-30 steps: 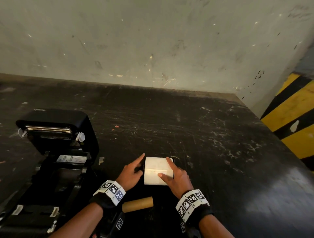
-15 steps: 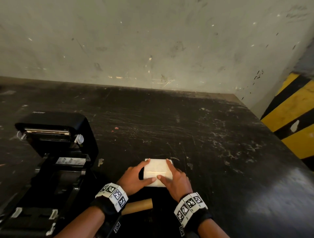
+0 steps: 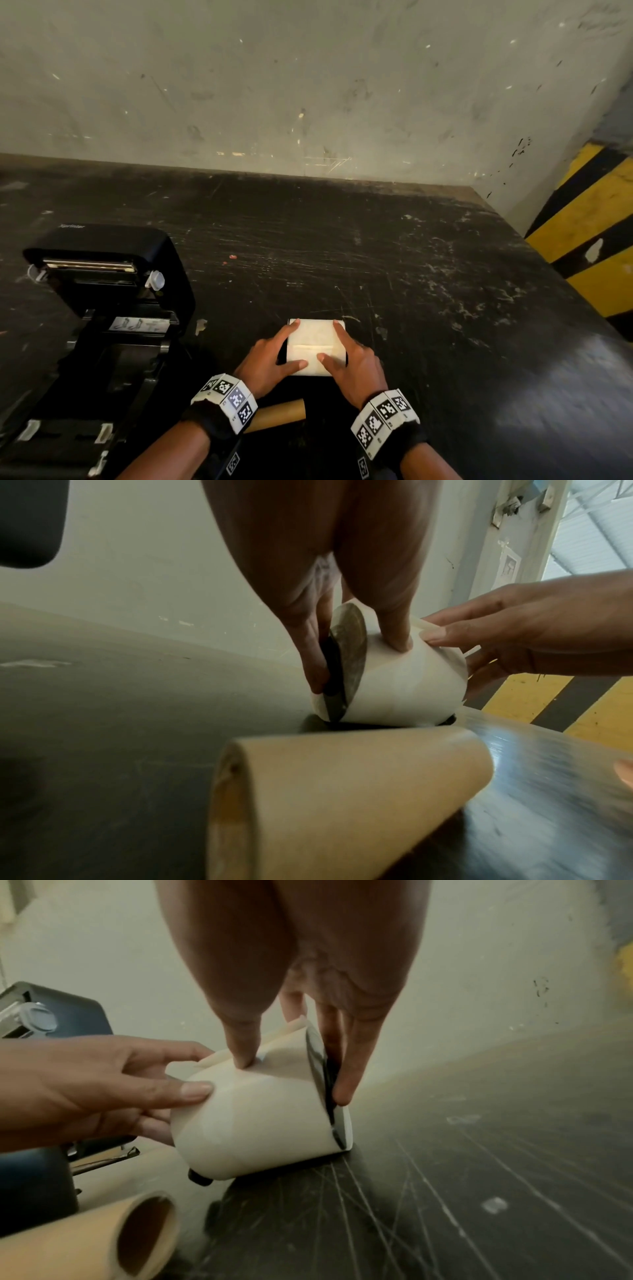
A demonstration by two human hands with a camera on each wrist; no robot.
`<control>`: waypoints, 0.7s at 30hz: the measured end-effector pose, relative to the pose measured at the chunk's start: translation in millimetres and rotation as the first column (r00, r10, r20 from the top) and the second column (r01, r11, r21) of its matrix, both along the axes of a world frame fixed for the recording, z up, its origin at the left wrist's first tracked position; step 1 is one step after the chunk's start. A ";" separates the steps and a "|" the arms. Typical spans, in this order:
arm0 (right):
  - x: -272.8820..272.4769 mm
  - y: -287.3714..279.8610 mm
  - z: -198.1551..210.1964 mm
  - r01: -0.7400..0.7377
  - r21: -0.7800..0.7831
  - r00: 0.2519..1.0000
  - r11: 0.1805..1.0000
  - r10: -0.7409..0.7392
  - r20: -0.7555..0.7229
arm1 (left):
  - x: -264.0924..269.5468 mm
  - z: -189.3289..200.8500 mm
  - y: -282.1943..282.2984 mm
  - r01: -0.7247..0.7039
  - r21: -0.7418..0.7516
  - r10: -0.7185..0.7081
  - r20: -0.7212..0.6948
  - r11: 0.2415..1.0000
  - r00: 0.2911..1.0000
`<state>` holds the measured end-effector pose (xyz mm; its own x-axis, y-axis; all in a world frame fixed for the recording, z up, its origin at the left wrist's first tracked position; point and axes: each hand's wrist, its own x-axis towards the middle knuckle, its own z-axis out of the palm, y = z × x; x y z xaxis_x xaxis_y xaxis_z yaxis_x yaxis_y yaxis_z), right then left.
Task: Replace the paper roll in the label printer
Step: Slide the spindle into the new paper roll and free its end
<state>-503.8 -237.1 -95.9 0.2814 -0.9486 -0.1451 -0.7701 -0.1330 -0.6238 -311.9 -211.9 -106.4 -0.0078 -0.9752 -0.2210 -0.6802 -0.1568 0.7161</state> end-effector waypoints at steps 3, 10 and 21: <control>-1.4 -0.7 1.9 -0.001 0.001 1.000 1.000 0.001 0.024 | 2.3 -1.2 -2.0 0.030 -0.005 -0.030 0.003 1.000 1.000; -1.8 0.1 5.5 0.059 0.029 0.994 0.998 -0.061 0.088 | -0.4 -2.2 0.7 0.061 -0.040 -0.058 0.083 0.997 0.995; -2.3 13.9 9.2 0.104 0.003 0.989 0.995 -0.104 0.105 | 0.2 -12.6 7.1 0.088 -0.017 -0.086 0.081 0.996 0.993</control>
